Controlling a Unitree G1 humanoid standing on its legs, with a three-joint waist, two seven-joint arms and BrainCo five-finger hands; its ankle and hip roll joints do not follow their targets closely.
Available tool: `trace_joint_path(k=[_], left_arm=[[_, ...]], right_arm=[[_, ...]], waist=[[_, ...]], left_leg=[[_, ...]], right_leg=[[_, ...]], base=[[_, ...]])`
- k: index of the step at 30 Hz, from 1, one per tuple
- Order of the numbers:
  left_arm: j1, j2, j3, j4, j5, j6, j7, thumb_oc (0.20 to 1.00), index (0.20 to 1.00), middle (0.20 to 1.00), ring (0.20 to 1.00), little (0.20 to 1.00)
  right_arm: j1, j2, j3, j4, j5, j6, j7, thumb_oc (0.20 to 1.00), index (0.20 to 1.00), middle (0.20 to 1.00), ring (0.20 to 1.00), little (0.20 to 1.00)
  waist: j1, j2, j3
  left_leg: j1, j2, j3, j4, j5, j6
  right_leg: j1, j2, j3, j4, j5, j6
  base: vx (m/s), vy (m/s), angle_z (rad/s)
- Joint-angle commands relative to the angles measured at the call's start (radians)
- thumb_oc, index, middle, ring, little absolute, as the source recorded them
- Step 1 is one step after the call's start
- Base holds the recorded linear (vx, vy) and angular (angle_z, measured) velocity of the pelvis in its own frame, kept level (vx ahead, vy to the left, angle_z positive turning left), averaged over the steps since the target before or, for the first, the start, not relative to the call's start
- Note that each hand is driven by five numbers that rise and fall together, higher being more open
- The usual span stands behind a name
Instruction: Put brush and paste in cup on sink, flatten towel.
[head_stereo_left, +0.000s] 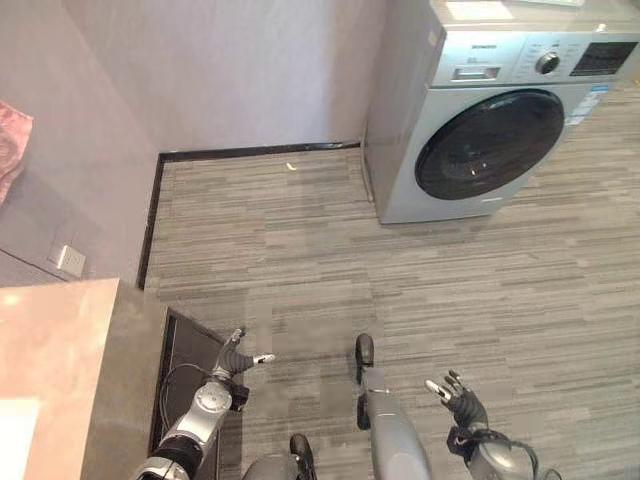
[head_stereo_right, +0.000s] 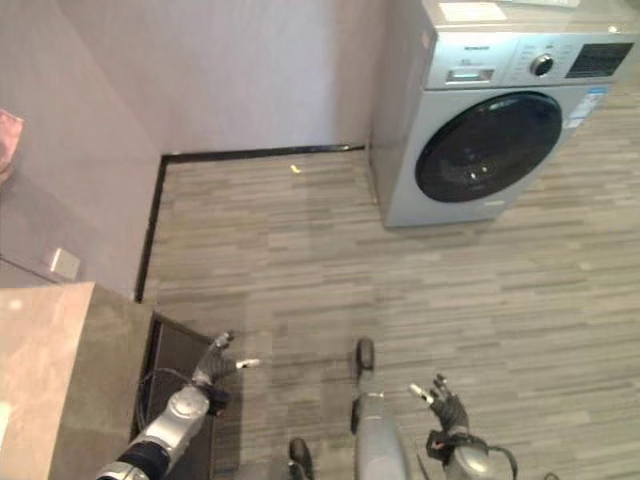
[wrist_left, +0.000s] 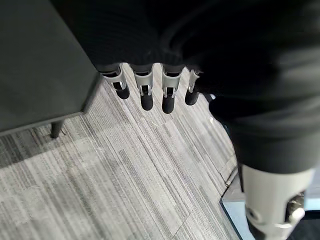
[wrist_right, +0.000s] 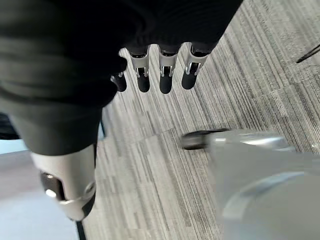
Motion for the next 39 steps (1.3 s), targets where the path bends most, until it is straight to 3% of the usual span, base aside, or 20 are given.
trace_joint_path(k=[1,3,4,5,6,7,10,12,15,17,19,21,22,25,28,29,32,33,37,39], left_arm=[[-0.026,0.019,0.009,0.007,0.0,-0.04,0.022,1.0,1.0,1.0,1.0,1.0],[-0.028,0.01,0.0,0.035,-0.006,-0.035,0.012,1.0,1.0,1.0,1.0,1.0],[-0.028,0.01,0.0,0.035,-0.006,-0.035,0.012,1.0,1.0,1.0,1.0,1.0],[-0.03,0.01,0.009,0.051,-0.004,-0.03,0.017,1.0,1.0,1.0,1.0,1.0],[-0.032,0.011,0.013,0.078,-0.008,-0.025,0.014,1.0,1.0,1.0,1.0,1.0],[-0.034,0.01,0.019,0.082,-0.015,-0.024,0.016,1.0,1.0,1.0,1.0,1.0],[-0.053,0.004,0.01,0.095,-0.016,-0.016,0.016,1.0,1.0,1.0,1.0,1.0],[-0.057,0.0,0.004,0.101,-0.012,-0.016,0.016,1.0,1.0,1.0,1.0,1.0],[-0.091,-0.003,-0.007,0.123,-0.009,-0.014,0.022,1.0,1.0,1.0,1.0,1.0],[-0.092,-0.001,0.004,0.14,-0.004,-0.017,0.024,1.0,1.0,1.0,1.0,1.0],[-0.087,0.0,0.018,0.157,0.001,-0.019,0.021,1.0,1.0,1.0,1.0,1.0],[-0.073,0.004,0.031,0.153,0.004,-0.017,0.018,1.0,1.0,1.0,1.0,1.0],[-0.061,0.006,0.036,0.15,0.004,-0.018,0.018,1.0,1.0,1.0,1.0,1.0],[-0.061,0.008,0.031,0.152,0.013,-0.021,0.021,1.0,1.0,1.0,1.0,1.0],[-0.043,0.032,0.03,0.134,0.018,-0.025,0.022,1.0,1.0,1.0,1.0,1.0],[-0.043,0.033,0.03,0.134,0.018,-0.025,0.022,1.0,1.0,1.0,1.0,1.0],[-0.047,0.047,0.026,0.126,0.025,-0.024,0.022,1.0,1.0,1.0,1.0,1.0],[-0.047,0.054,0.025,0.124,0.029,-0.024,0.024,1.0,1.0,1.0,1.0,1.0],[-0.048,0.062,0.027,0.128,0.031,-0.025,0.027,1.0,1.0,1.0,1.0,1.0],[-0.029,0.072,0.025,0.103,0.041,-0.03,0.026,1.0,1.0,1.0,1.0,1.0]], right_arm=[[-0.036,-0.047,-0.003,-0.052,-0.02,-0.032,0.03,1.0,1.0,1.0,1.0,1.0],[-0.029,-0.062,-0.004,-0.06,-0.013,-0.029,0.037,1.0,1.0,1.0,1.0,1.0],[-0.029,-0.061,-0.004,-0.06,-0.013,-0.029,0.037,1.0,1.0,1.0,1.0,1.0],[-0.03,-0.07,-0.001,-0.056,-0.021,-0.034,0.037,1.0,1.0,1.0,1.0,1.0],[-0.031,-0.083,0.006,-0.066,-0.019,-0.034,0.034,1.0,1.0,1.0,1.0,1.0],[-0.037,-0.088,0.009,-0.049,-0.017,-0.034,0.029,1.0,1.0,1.0,1.0,1.0],[-0.038,-0.101,0.002,-0.036,-0.037,-0.029,0.012,1.0,1.0,1.0,1.0,1.0],[0.004,-0.103,-0.018,-0.062,-0.026,-0.031,0.015,1.0,1.0,1.0,1.0,1.0],[0.015,-0.11,-0.011,-0.08,-0.042,-0.032,0.017,1.0,1.0,1.0,1.0,1.0],[0.018,-0.12,-0.004,-0.102,-0.08,-0.03,0.02,1.0,1.0,1.0,1.0,1.0],[0.017,-0.127,0.001,-0.113,-0.095,-0.032,0.026,1.0,1.0,1.0,1.0,1.0],[0.021,-0.133,0.004,-0.149,-0.099,-0.031,0.04,1.0,1.0,1.0,1.0,1.0],[0.024,-0.132,0.006,-0.163,-0.102,-0.027,0.043,1.0,1.0,1.0,1.0,1.0],[0.025,-0.112,0.006,-0.15,-0.108,-0.026,0.043,1.0,1.0,1.0,1.0,1.0],[0.022,-0.084,0.006,-0.137,-0.115,-0.013,0.055,1.0,1.0,1.0,1.0,1.0],[0.021,-0.083,0.006,-0.136,-0.115,-0.014,0.055,1.0,1.0,1.0,1.0,1.0],[0.001,-0.065,0.022,-0.108,-0.133,-0.01,0.052,1.0,1.0,1.0,1.0,1.0],[-0.011,-0.052,0.032,-0.116,-0.131,-0.011,0.05,1.0,1.0,1.0,1.0,1.0],[-0.026,-0.044,0.049,-0.113,-0.132,-0.011,0.054,1.0,1.0,1.0,1.0,1.0],[-0.055,-0.037,0.073,-0.093,-0.149,-0.009,0.054,1.0,1.0,1.0,1.0,1.0]], waist=[[-0.04,0.001,-0.053],[-0.03,-0.008,-0.055],[-0.032,-0.011,-0.057],[-0.022,-0.024,-0.059],[0.005,-0.057,-0.049],[0.019,-0.066,-0.04],[0.038,-0.075,-0.033],[0.03,-0.064,-0.045],[0.044,-0.075,-0.031],[0.053,-0.076,-0.031],[0.054,-0.072,-0.026],[0.054,-0.07,-0.03],[0.051,-0.068,-0.037],[0.056,-0.075,-0.048],[0.072,-0.106,-0.06],[0.072,-0.107,-0.06],[0.088,-0.128,-0.07],[0.092,-0.139,-0.076],[0.098,-0.148,-0.081],[0.118,-0.157,-0.084]], left_leg=[[0.131,0.069,-0.069,0.062,0.296,-0.117],[0.063,0.1,-0.089,0.238,0.426,-0.12],[0.06,0.096,-0.091,0.236,0.43,-0.12],[0.036,0.131,-0.094,0.364,0.494,-0.123],[-0.045,0.155,-0.059,0.539,0.48,-0.099],[-0.073,0.165,-0.037,0.604,0.471,-0.098],[-0.168,0.171,0.054,0.506,0.424,-0.099],[-0.191,0.257,0.181,0.369,0.399,-0.129],[-0.277,0.223,0.191,0.188,0.365,-0.119],[-0.307,0.234,0.207,0.017,0.445,-0.127],[-0.283,0.271,0.237,-0.109,0.517,-0.174],[-0.268,0.304,0.282,-0.124,0.545,-0.186],[-0.253,0.305,0.302,-0.121,0.524,-0.18],[-0.275,0.284,0.311,-0.072,0.499,-0.164],[-0.29,0.25,0.336,0.002,0.42,-0.124],[-0.291,0.249,0.336,0.003,0.418,-0.123],[-0.295,0.208,0.335,0.001,0.386,-0.098],[-0.293,0.172,0.327,-0.008,0.366,-0.077],[-0.282,0.144,0.326,-0.029,0.348,-0.06],[-0.268,0.093,0.311,-0.035,0.305,-0.027]], right_leg=[[0.073,0.052,0.089,0.037,0.117,0.02],[0.137,0.102,0.085,0.051,0.078,-0.031],[0.136,0.099,0.085,0.05,0.079,-0.03],[0.173,0.128,0.073,0.06,0.047,-0.063],[0.244,0.148,0.07,0.055,-0.008,-0.104],[0.268,0.159,0.069,0.062,-0.029,-0.117],[0.338,0.163,0.05,0.052,-0.063,-0.114],[0.382,0.159,0.006,0.046,-0.116,-0.098],[0.413,0.144,-0.013,0.038,-0.134,-0.077],[0.443,0.129,-0.023,0.015,-0.121,-0.065],[0.485,0.118,-0.029,0.01,-0.147,-0.045],[0.514,0.114,-0.031,0.013,-0.166,-0.038],[0.52,0.112,-0.03,0.017,-0.182,-0.032],[0.548,0.076,-0.029,0.032,-0.198,-0.021],[0.569,0.007,-0.024,0.049,-0.173,0.011],[0.568,0.006,-0.024,0.049,-0.173,0.012],[0.561,-0.031,-0.028,0.064,-0.12,0.038],[0.55,-0.059,-0.029,0.086,-0.063,0.051],[0.533,-0.078,-0.038,0.117,-0.03,0.059],[0.523,-0.111,-0.058,0.183,0.056,0.073]], base=[[0.59,-0.512,1.4],[0.44,-0.426,1.24],[0.31,-0.373,0.03],[0.43,-0.56,-0.42],[0.56,-0.691,-0.43],[0.59,-0.612,0.0],[0.31,-0.196,0.17],[0.41,-0.098,0.22],[0.26,-0.003,0.46],[0.27,0.104,-0.1],[0.35,0.146,-0.26],[0.31,0.152,-0.49],[0.29,0.186,0.12],[0.25,0.235,0.65],[0.27,0.316,0.32],[0.2,0.273,0.15],[0.15,0.27,0.18],[0.14,0.276,0.17],[0.09,0.191,0.27],[0.16,0.29,0.14]])
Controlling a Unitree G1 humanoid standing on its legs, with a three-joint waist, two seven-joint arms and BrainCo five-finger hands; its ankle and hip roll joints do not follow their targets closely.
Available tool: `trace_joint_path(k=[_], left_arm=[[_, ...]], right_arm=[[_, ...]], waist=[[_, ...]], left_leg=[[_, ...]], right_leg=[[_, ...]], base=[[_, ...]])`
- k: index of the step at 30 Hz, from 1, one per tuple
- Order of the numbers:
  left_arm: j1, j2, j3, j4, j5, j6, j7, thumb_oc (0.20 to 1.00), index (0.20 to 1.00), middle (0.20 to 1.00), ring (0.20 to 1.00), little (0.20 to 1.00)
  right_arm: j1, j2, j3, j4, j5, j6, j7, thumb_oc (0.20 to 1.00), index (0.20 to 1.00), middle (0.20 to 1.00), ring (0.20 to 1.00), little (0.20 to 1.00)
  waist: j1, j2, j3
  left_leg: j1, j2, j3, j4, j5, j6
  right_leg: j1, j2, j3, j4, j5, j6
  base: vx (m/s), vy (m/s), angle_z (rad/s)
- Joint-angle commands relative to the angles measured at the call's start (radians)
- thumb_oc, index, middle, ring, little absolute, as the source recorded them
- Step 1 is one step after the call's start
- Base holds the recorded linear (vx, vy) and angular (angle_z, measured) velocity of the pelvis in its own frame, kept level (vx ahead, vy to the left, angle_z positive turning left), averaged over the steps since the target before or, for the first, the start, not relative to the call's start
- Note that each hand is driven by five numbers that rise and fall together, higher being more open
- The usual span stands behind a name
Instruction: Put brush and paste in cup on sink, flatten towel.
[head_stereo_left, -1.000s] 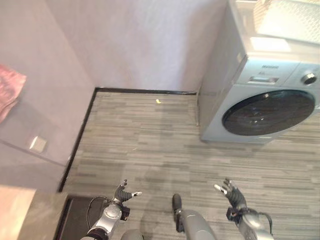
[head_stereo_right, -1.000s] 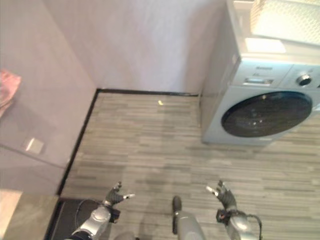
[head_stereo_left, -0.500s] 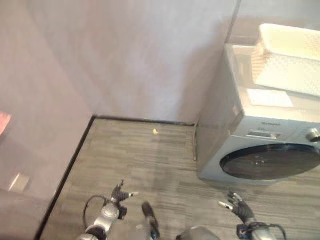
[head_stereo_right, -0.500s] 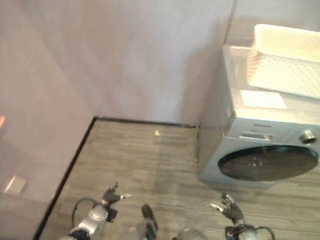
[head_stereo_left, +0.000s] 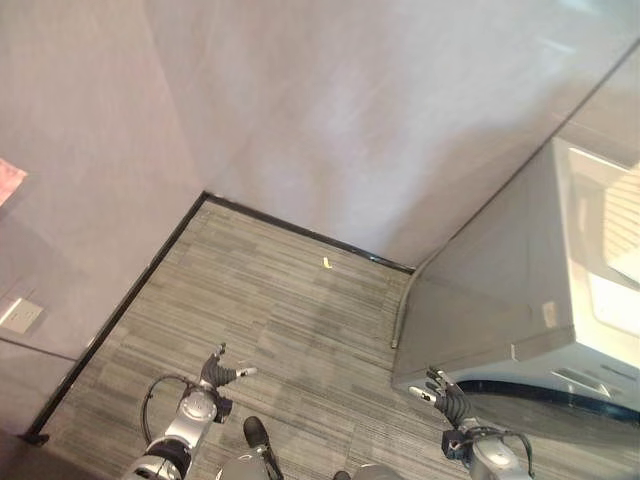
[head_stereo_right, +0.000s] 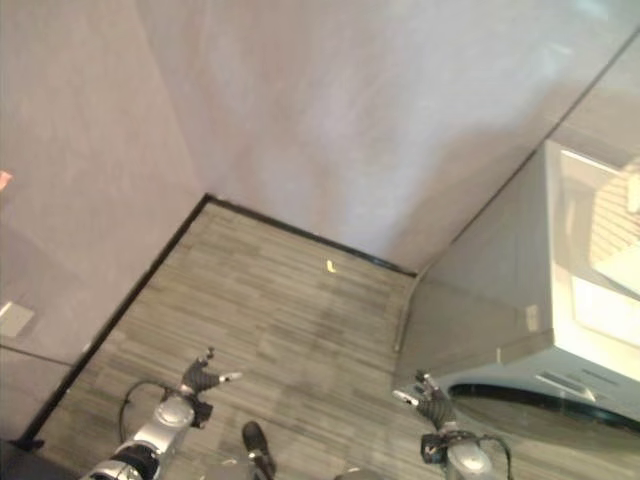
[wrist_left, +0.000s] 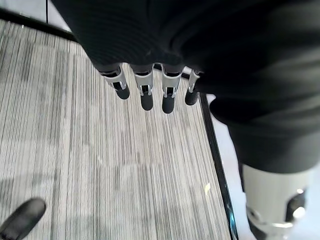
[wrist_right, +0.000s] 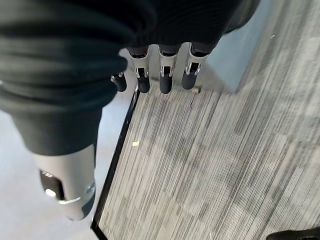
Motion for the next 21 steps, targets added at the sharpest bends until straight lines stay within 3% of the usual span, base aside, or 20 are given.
trace_joint_path(k=[1,3,4,5,7,9,11,15,18,20,21], left_arm=[[0.021,0.011,-0.004,-0.06,0.034,-0.031,0.024,1.0,1.0,1.0,1.0,1.0],[0.026,0.015,-0.009,-0.075,0.038,-0.031,0.022,1.0,1.0,1.0,1.0,1.0],[0.035,0.016,-0.014,-0.084,0.047,-0.032,0.019,1.0,1.0,1.0,1.0,1.0],[0.039,0.019,-0.021,-0.101,0.05,-0.033,0.017,1.0,1.0,1.0,1.0,1.0],[0.041,0.016,-0.028,-0.103,0.051,-0.039,0.019,1.0,1.0,1.0,1.0,1.0],[0.04,0.013,-0.031,-0.097,0.049,-0.042,0.022,1.0,1.0,1.0,1.0,1.0],[0.033,0.007,-0.034,-0.096,0.045,-0.042,0.027,1.0,1.0,1.0,1.0,1.0],[0.034,0.007,-0.03,-0.108,0.047,-0.046,0.025,1.0,1.0,1.0,1.0,1.0],[0.043,0.007,-0.022,-0.092,0.06,-0.055,0.017,1.0,1.0,1.0,1.0,1.0],[0.044,0.007,-0.022,-0.092,0.06,-0.055,0.017,1.0,1.0,1.0,1.0,1.0],[0.046,0.006,-0.021,-0.086,0.058,-0.06,0.012,1.0,1.0,1.0,1.0,1.0]], right_arm=[[0.008,-0.008,-0.002,-0.034,-0.024,-0.024,0.008,1.0,1.0,1.0,1.0,1.0],[0.002,-0.009,0.0,-0.033,-0.021,-0.024,0.008,1.0,1.0,1.0,1.0,1.0],[-0.001,-0.01,0.004,-0.028,-0.022,-0.026,0.007,1.0,1.0,1.0,1.0,1.0],[0.005,-0.011,0.004,-0.041,-0.02,-0.028,0.006,1.0,1.0,1.0,1.0,1.0],[0.0,-0.022,0.017,-0.058,-0.018,-0.039,0.006,1.0,1.0,1.0,1.0,1.0],[-0.006,-0.029,0.021,-0.053,-0.019,-0.046,0.005,1.0,1.0,1.0,1.0,1.0],[-0.018,-0.035,0.029,-0.045,-0.026,-0.052,-0.008,1.0,1.0,1.0,1.0,1.0],[-0.015,-0.043,0.029,-0.055,-0.044,-0.054,-0.016,1.0,1.0,1.0,1.0,1.0],[-0.011,-0.052,0.031,-0.05,-0.079,-0.055,-0.012,1.0,1.0,1.0,1.0,1.0],[-0.011,-0.053,0.031,-0.05,-0.079,-0.056,-0.012,1.0,1.0,1.0,1.0,1.0],[-0.007,-0.061,0.031,-0.05,-0.085,-0.055,-0.006,1.0,1.0,1.0,1.0,1.0]], waist=[[0.013,-0.016,-0.013],[0.015,-0.014,-0.011],[0.012,-0.012,-0.013],[0.008,-0.007,-0.016],[0.0,0.012,-0.001],[-0.011,0.029,0.026],[-0.034,0.036,0.066],[-0.052,0.038,0.08],[-0.083,0.044,0.084],[-0.086,0.046,0.086],[-0.1,0.052,0.081]], left_leg=[[-0.064,0.012,-0.024,0.073,-0.038,-0.089],[-0.062,-0.006,-0.038,0.071,-0.046,-0.08],[-0.06,-0.021,-0.058,0.071,-0.061,-0.071],[-0.061,-0.03,-0.066,0.059,-0.041,-0.06],[-0.012,-0.049,-0.118,0.022,-0.05,-0.059],[0.025,-0.062,-0.177,0.002,-0.052,-0.059],[0.081,-0.097,-0.259,-0.019,-0.061,-0.059],[0.112,-0.125,-0.314,-0.032,-0.067,-0.064],[0.188,-0.18,-0.434,-0.043,-0.093,-0.07],[0.191,-0.178,-0.437,-0.043,-0.095,-0.071],[0.218,-0.199,-0.494,-0.031,-0.106,-0.075]], right_leg=[[0.005,-0.152,0.025,-0.054,0.319,0.072],[-0.008,-0.143,0.043,-0.014,0.317,0.07],[-0.018,-0.117,0.081,0.001,0.307,0.065],[-0.051,-0.066,0.123,0.011,0.298,0.044],[-0.129,0.0,0.132,0.008,0.191,0.01],[-0.226,0.064,0.161,0.026,0.141,-0.006],[-0.327,0.126,0.199,0.014,0.166,-0.005],[-0.367,0.142,0.219,-0.053,0.208,0.0],[-0.413,0.143,0.214,-0.177,0.301,0.014],[-0.409,0.144,0.21,-0.178,0.299,0.014],[-0.418,0.151,0.246,-0.187,0.321,0.015]], base=[[0.14,0.23,0.32],[0.08,0.1,0.53],[0.05,0.073,0.73],[0.17,0.184,0.81],[0.2,0.168,0.77],[0.17,0.066,0.37],[0.19,0.018,0.91],[0.2,-0.021,1.41],[0.38,-0.075,1.26],[0.23,-0.045,1.44],[0.35,-0.091,1.14]])
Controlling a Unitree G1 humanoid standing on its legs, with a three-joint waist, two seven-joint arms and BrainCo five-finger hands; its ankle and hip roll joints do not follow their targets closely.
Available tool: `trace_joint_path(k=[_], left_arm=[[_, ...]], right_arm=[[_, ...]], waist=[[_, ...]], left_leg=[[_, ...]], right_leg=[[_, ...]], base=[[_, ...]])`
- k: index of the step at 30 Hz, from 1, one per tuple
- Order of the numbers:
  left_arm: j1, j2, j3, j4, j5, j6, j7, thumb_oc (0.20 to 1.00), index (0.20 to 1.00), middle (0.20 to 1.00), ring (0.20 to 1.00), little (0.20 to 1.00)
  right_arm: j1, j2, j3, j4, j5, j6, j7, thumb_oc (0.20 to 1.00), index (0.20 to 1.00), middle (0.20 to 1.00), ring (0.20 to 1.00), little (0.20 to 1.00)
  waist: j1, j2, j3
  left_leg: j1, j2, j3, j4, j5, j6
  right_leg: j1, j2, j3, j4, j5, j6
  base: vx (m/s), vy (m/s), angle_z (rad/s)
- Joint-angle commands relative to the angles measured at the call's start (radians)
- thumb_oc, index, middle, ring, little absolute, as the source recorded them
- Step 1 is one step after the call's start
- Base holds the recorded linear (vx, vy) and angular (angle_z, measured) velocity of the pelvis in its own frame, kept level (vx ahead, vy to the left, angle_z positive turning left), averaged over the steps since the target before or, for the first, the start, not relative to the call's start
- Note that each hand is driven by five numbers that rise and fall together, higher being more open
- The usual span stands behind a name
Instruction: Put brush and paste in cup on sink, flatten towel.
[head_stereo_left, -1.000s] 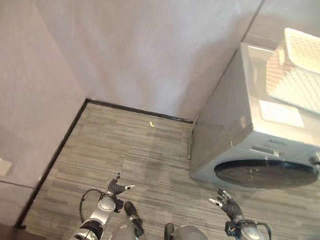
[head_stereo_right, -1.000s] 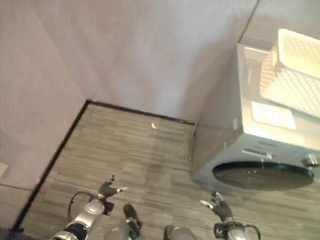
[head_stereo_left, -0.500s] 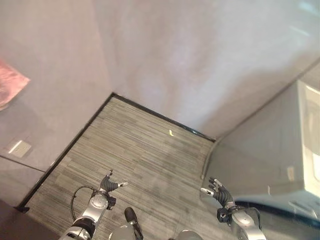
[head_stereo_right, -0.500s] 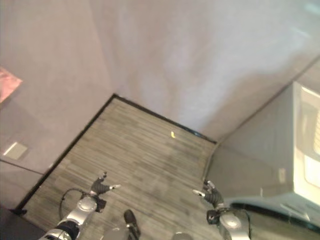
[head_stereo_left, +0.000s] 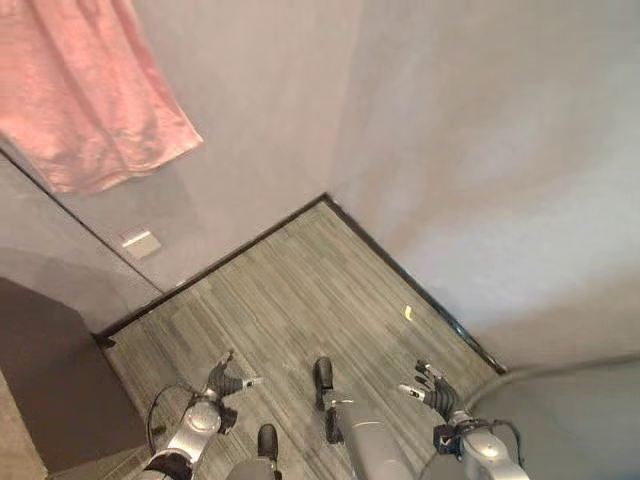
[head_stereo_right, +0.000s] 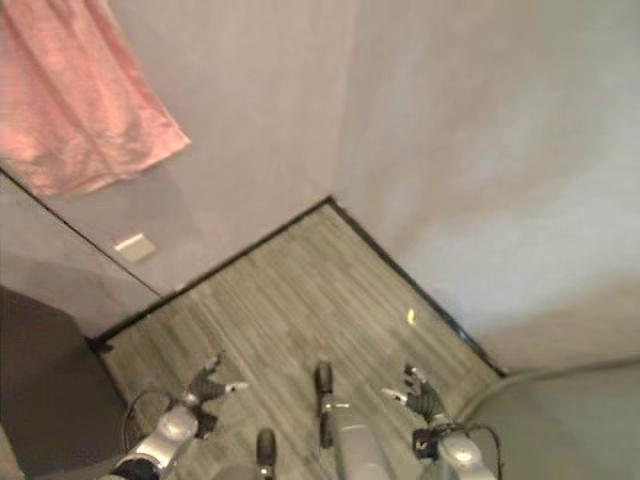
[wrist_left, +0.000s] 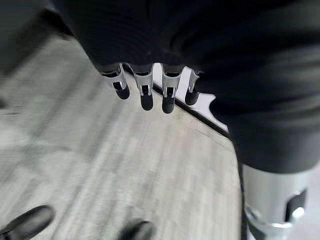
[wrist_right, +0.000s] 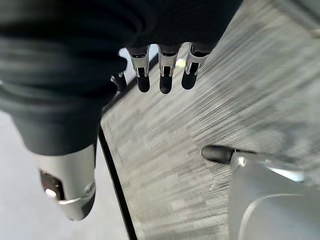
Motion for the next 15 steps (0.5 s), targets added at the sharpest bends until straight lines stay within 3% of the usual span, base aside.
trace_joint_path(k=[1,4,7,10,11,12,13,14,15], left_arm=[[-0.047,0.009,0.016,-0.009,0.018,-0.056,0.01,1.0,1.0,1.0,1.0,1.0],[-0.043,-0.002,0.014,0.011,0.023,-0.056,0.005,1.0,1.0,1.0,1.0,1.0],[-0.04,-0.021,0.005,0.05,0.024,-0.054,0.003,1.0,1.0,1.0,1.0,1.0],[-0.045,-0.025,-0.007,0.046,0.025,-0.056,-0.003,1.0,1.0,1.0,1.0,1.0],[-0.045,-0.025,-0.007,0.045,0.025,-0.056,-0.003,1.0,1.0,1.0,1.0,1.0],[-0.059,-0.025,-0.009,0.051,0.021,-0.055,-0.002,1.0,1.0,1.0,1.0,1.0],[-0.067,-0.025,-0.011,0.056,0.017,-0.054,-0.001,1.0,1.0,1.0,1.0,1.0],[-0.088,-0.028,-0.021,0.059,0.009,-0.052,0.003,1.0,1.0,1.0,1.0,1.0],[-0.088,-0.029,-0.021,0.059,0.009,-0.052,0.003,1.0,1.0,1.0,1.0,1.0]], right_arm=[[-0.016,-0.048,-0.02,-0.05,-0.038,-0.046,0.006,1.0,1.0,1.0,1.0,1.0],[-0.014,-0.05,-0.019,-0.029,-0.045,-0.044,0.009,1.0,1.0,1.0,1.0,1.0],[-0.029,-0.065,-0.008,-0.027,-0.049,-0.045,0.009,1.0,1.0,1.0,1.0,1.0],[-0.021,-0.079,-0.013,-0.046,-0.034,-0.051,0.005,1.0,1.0,1.0,1.0,1.0],[-0.021,-0.08,-0.013,-0.046,-0.034,-0.051,0.005,1.0,1.0,1.0,1.0,1.0],[-0.016,-0.083,-0.014,-0.053,-0.021,-0.052,0.0,1.0,1.0,1.0,1.0,1.0],[-0.011,-0.082,-0.015,-0.049,-0.019,-0.052,-0.003,1.0,1.0,1.0,1.0,1.0],[0.0,-0.077,-0.02,-0.032,-0.025,-0.05,-0.019,1.0,1.0,1.0,1.0,1.0],[0.0,-0.077,-0.02,-0.032,-0.025,-0.05,-0.019,1.0,1.0,1.0,1.0,1.0]], waist=[[-0.054,0.045,0.011],[-0.057,0.053,-0.009],[-0.066,0.078,-0.035],[-0.075,0.076,-0.027],[-0.074,0.077,-0.027],[-0.075,0.068,-0.018],[-0.08,0.067,-0.017],[-0.091,0.064,-0.02],[-0.089,0.066,-0.019]], left_leg=[[0.092,-0.112,0.04,-0.01,0.063,-0.017],[0.117,-0.12,-0.006,0.008,0.047,-0.019],[0.117,-0.112,-0.002,0.115,0.068,-0.065],[0.021,-0.065,0.099,0.328,0.169,-0.161],[0.019,-0.064,0.099,0.334,0.166,-0.161],[-0.037,-0.022,0.179,0.443,0.202,-0.18],[-0.047,0.01,0.234,0.462,0.211,-0.177],[-0.086,0.108,0.37,0.409,0.212,-0.155],[-0.085,0.109,0.372,0.41,0.209,-0.154]], right_leg=[[-0.013,0.063,0.056,0.021,0.119,-0.035],[0.02,0.064,0.062,0.024,0.112,-0.052],[0.057,0.071,0.03,0.03,0.095,-0.075],[0.126,0.067,0.007,0.011,0.061,-0.105],[0.127,0.069,0.007,0.011,0.061,-0.105],[0.165,0.061,-0.009,-0.005,0.041,-0.126],[0.18,0.056,-0.026,-0.008,0.029,-0.135],[0.21,0.037,-0.06,-0.017,0.005,-0.137],[0.211,0.038,-0.059,-0.017,0.004,-0.137]], base=[[0.46,-0.132,0.94],[0.29,-0.105,0.8],[0.31,-0.128,0.55],[0.18,-0.115,0.37],[0.17,-0.155,0.52],[0.18,-0.158,0.39],[0.3,-0.234,0.37],[0.19,-0.129,0.32],[0.24,-0.059,0.46]])
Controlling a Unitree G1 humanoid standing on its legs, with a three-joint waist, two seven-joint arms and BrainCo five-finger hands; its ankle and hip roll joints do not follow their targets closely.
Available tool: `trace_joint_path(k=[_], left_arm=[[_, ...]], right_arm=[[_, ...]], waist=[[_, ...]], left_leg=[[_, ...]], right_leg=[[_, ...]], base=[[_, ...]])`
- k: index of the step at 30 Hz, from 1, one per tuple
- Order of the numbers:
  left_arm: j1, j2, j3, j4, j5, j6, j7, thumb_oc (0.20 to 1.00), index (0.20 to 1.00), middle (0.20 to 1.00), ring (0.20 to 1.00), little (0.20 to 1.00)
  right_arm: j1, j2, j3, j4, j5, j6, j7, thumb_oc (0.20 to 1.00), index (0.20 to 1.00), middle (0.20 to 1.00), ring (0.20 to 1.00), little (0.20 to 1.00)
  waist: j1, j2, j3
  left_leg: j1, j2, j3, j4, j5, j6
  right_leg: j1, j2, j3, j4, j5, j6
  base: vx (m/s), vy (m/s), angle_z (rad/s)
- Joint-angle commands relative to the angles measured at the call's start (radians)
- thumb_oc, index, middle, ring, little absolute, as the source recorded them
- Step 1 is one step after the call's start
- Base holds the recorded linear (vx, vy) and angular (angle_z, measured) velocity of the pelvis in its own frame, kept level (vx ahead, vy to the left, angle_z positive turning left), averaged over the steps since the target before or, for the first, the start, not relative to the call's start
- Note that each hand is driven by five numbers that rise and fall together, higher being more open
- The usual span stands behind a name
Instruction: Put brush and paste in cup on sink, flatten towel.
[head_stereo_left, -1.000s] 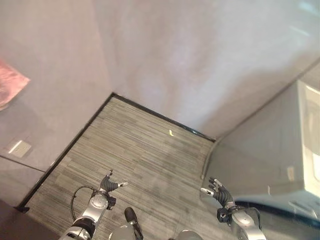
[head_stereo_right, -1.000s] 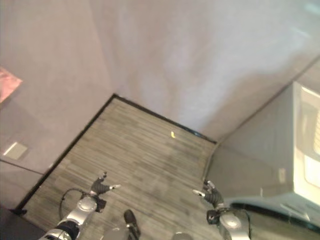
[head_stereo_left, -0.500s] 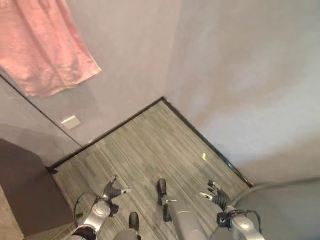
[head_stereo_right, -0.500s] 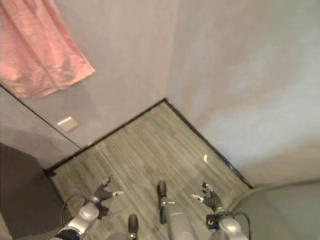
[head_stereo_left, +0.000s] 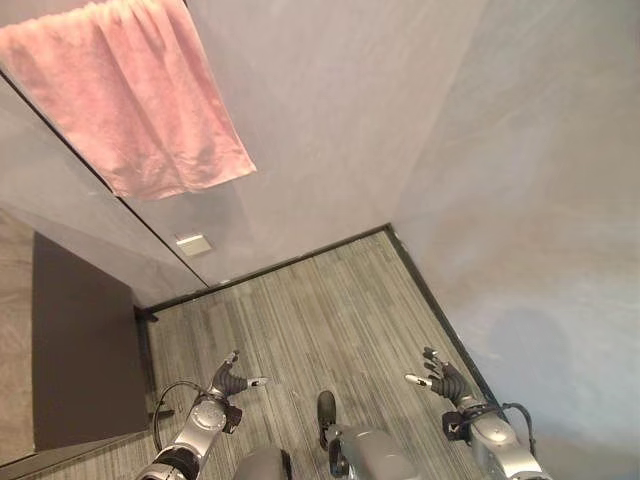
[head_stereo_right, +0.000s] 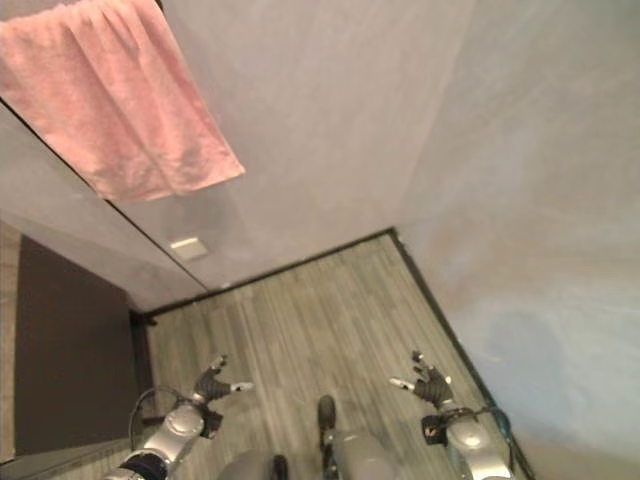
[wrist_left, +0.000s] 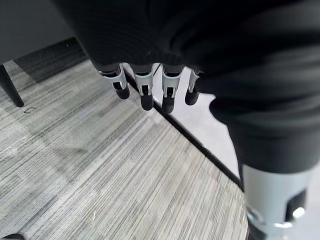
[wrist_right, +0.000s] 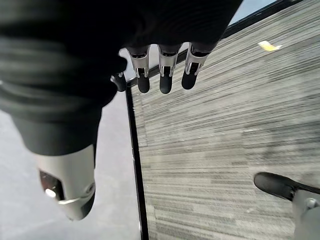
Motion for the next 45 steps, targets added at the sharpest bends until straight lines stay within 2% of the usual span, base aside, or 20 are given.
trace_joint_path(k=[1,2,3,4,6,7,8,9,11,17,20,21,22,24,28,29,31,35,38,45], left_arm=[[-0.049,0.031,-0.028,-0.02,0.006,-0.023,0.012,1.0,1.0,1.0,1.0,1.0],[-0.05,0.03,-0.028,-0.019,0.006,-0.023,0.013,1.0,1.0,1.0,1.0,1.0],[-0.059,0.031,-0.028,-0.009,0.009,-0.022,0.027,1.0,1.0,1.0,1.0,1.0],[-0.059,0.031,-0.028,-0.009,0.009,-0.022,0.027,1.0,1.0,1.0,1.0,1.0],[-0.051,0.04,-0.015,0.014,0.014,-0.023,0.042,1.0,1.0,1.0,1.0,1.0],[-0.051,0.04,-0.015,0.014,0.014,-0.023,0.042,1.0,1.0,1.0,1.0,1.0],[-0.054,0.043,-0.012,0.025,0.017,-0.021,0.045,1.0,1.0,1.0,1.0,1.0],[-0.052,0.044,0.0,0.041,0.019,-0.02,0.054,1.0,1.0,1.0,1.0,1.0],[-0.045,0.043,0.001,0.041,0.021,-0.018,0.055,1.0,1.0,1.0,1.0,1.0],[-0.056,0.045,-0.048,0.017,0.049,-0.02,0.045,1.0,1.0,1.0,1.0,1.0],[-0.06,0.053,-0.067,-0.025,0.056,-0.023,0.041,1.0,1.0,1.0,1.0,1.0],[-0.06,0.058,-0.068,-0.044,0.048,-0.023,0.043,1.0,1.0,1.0,1.0,1.0],[-0.054,0.068,-0.066,-0.078,0.033,-0.023,0.043,1.0,1.0,1.0,1.0,1.0],[-0.053,0.08,-0.073,-0.094,0.035,-0.021,0.036,1.0,1.0,1.0,1.0,1.0],[-0.049,0.084,-0.073,-0.099,0.04,-0.022,0.033,1.0,1.0,1.0,1.0,1.0],[-0.023,0.095,-0.084,-0.147,0.045,-0.03,0.005,1.0,1.0,1.0,1.0,1.0],[-0.015,0.099,-0.087,-0.166,0.049,-0.029,-0.005,1.0,1.0,1.0,1.0,1.0],[-0.002,0.106,-0.104,-0.211,0.069,-0.031,-0.024,1.0,1.0,1.0,1.0,1.0],[-0.004,0.109,-0.123,-0.224,0.09,-0.035,-0.029,1.0,1.0,1.0,1.0,1.0],[-0.013,0.098,-0.113,-0.201,0.093,-0.03,-0.013,1.0,1.0,1.0,1.0,1.0]], right_arm=[[0.036,-0.012,-0.028,-0.039,-0.001,-0.03,-0.028,1.0,1.0,1.0,1.0,1.0],[0.036,-0.012,-0.029,-0.039,-0.002,-0.031,-0.029,1.0,1.0,1.0,1.0,1.0],[0.028,-0.013,-0.021,-0.02,-0.029,-0.029,-0.043,1.0,1.0,1.0,1.0,1.0],[0.028,-0.013,-0.021,-0.02,-0.029,-0.029,-0.043,1.0,1.0,1.0,1.0,1.0],[0.019,-0.01,-0.001,0.0,-0.074,-0.023,-0.05,1.0,1.0,1.0,1.0,1.0],[0.019,-0.01,-0.001,0.0,-0.074,-0.023,-0.05,1.0,1.0,1.0,1.0,1.0],[0.017,-0.012,0.002,0.006,-0.085,-0.02,-0.051,1.0,1.0,1.0,1.0,1.0],[0.004,-0.026,0.006,0.014,-0.113,-0.017,-0.057,1.0,1.0,1.0,1.0,1.0],[0.004,-0.029,0.005,0.017,-0.114,-0.013,-0.053,1.0,1.0,1.0,1.0,1.0],[0.013,-0.013,-0.042,0.018,-0.105,-0.002,-0.068,1.0,1.0,1.0,1.0,1.0],[-0.001,0.015,-0.039,0.024,-0.1,0.002,-0.072,1.0,1.0,1.0,1.0,1.0],[-0.018,0.026,-0.029,0.014,-0.098,0.001,-0.074,1.0,1.0,1.0,1.0,1.0],[-0.036,0.04,-0.013,0.012,-0.088,0.0,-0.078,1.0,1.0,1.0,1.0,1.0],[-0.038,0.051,-0.001,-0.009,-0.066,-0.007,-0.073,1.0,1.0,1.0,1.0,1.0],[-0.037,0.051,0.004,-0.027,-0.058,-0.01,-0.071,1.0,1.0,1.0,1.0,1.0],[-0.03,0.045,0.006,-0.036,-0.05,-0.017,-0.064,1.0,1.0,1.0,1.0,1.0],[-0.028,0.038,0.002,-0.033,-0.054,-0.021,-0.071,1.0,1.0,1.0,1.0,1.0],[-0.021,0.029,-0.016,-0.035,-0.066,-0.022,-0.077,1.0,1.0,1.0,1.0,1.0],[-0.018,0.02,-0.025,-0.03,-0.073,-0.021,-0.079,1.0,1.0,1.0,1.0,1.0],[-0.071,0.006,-0.017,-0.012,-0.091,-0.022,-0.096,1.0,1.0,1.0,1.0,1.0]], waist=[[-0.032,-0.02,-0.005],[-0.032,-0.024,-0.004],[-0.029,-0.033,-0.003],[-0.029,-0.033,-0.003],[-0.026,-0.034,-0.007],[-0.026,-0.034,-0.007],[-0.028,-0.032,-0.009],[-0.032,-0.024,-0.015],[-0.029,-0.021,-0.022],[-0.047,-0.026,-0.042],[-0.043,-0.031,-0.042],[-0.036,-0.029,-0.038],[-0.02,-0.024,-0.032],[-0.029,-0.03,-0.031],[-0.026,-0.029,-0.031],[-0.03,-0.018,-0.031],[-0.032,-0.018,-0.028],[-0.034,-0.017,-0.022],[-0.04,-0.016,-0.018],[0.014,-0.031,-0.037]], left_leg=[[0.122,0.057,0.242,-0.311,0.153,0.099],[0.12,0.053,0.255,-0.315,0.162,0.112],[0.053,0.06,0.275,-0.383,0.107,0.136],[0.053,0.06,0.275,-0.383,0.107,0.136],[0.009,0.146,0.304,-0.551,0.223,0.105],[0.01,0.146,0.304,-0.551,0.223,0.105],[0.014,0.188,0.321,-0.588,0.267,0.09],[0.07,0.284,0.358,-0.676,0.359,0.052],[0.09,0.291,0.346,-0.668,0.36,0.05],[0.072,0.209,0.361,-0.542,0.207,0.101],[0.074,0.148,0.389,-0.539,0.164,0.138],[0.086,0.128,0.381,-0.547,0.137,0.139],[0.094,0.104,0.387,-0.573,0.127,0.153],[0.114,0.065,0.379,-0.614,0.128,0.166],[0.127,0.058,0.389,-0.629,0.126,0.169],[0.156,0.017,0.368,-0.67,0.118,0.175],[0.167,0.003,0.368,-0.691,0.133,0.188],[0.208,-0.013,0.343,-0.707,0.118,0.189],[0.218,-0.021,0.324,-0.698,0.106,0.192],[0.203,0.0,0.325,-0.653,0.091,0.174]], right_leg=[[-0.011,-0.066,0.068,0.028,0.0,0.156],[-0.017,-0.072,0.065,0.028,0.011,0.155],[0.003,-0.09,0.058,0.024,-0.007,0.172],[0.003,-0.09,0.058,0.024,-0.007,0.172],[0.034,-0.105,0.07,0.026,-0.029,0.19],[0.034,-0.105,0.07,0.026,-0.029,0.19],[0.045,-0.109,0.072,0.026,-0.035,0.191],[0.072,-0.116,0.089,0.039,-0.057,0.203],[0.077,-0.118,0.099,0.047,-0.066,0.206],[0.117,-0.235,0.154,0.094,-0.059,0.266],[0.077,-0.304,0.148,0.136,0.048,0.293],[0.062,-0.326,0.128,0.171,0.051,0.292],[0.031,-0.323,0.093,0.224,0.053,0.287],[-0.01,-0.255,0.101,0.257,0.024,0.279],[-0.013,-0.249,0.068,0.252,0.012,0.275],[-0.032,-0.168,0.071,0.206,-0.041,0.256],[-0.066,-0.125,0.094,0.159,-0.01,0.242],[-0.105,-0.145,0.046,0.121,0.04,0.258],[-0.102,-0.145,0.068,0.137,0.039,0.262],[-0.037,-0.147,0.041,0.067,0.033,0.248]], base=[[0.07,0.019,0.63],[0.19,0.059,0.85],[0.08,0.046,0.74],[0.3,0.148,0.43],[0.25,0.173,-0.01],[0.17,0.135,-0.23],[0.36,0.359,-0.42],[0.36,0.358,-0.49],[0.26,0.289,-0.5],[0.18,0.381,-0.26],[0.08,0.403,-0.03],[0.09,0.489,0.02],[0.1,0.477,0.02],[0.06,0.365,0.0],[0.05,0.127,0.28],[0.09,0.253,0.3],[0.07,0.159,0.16],[0.11,0.014,0.23],[0.09,0.002,0.45],[0.06,-0.12,0.06]])
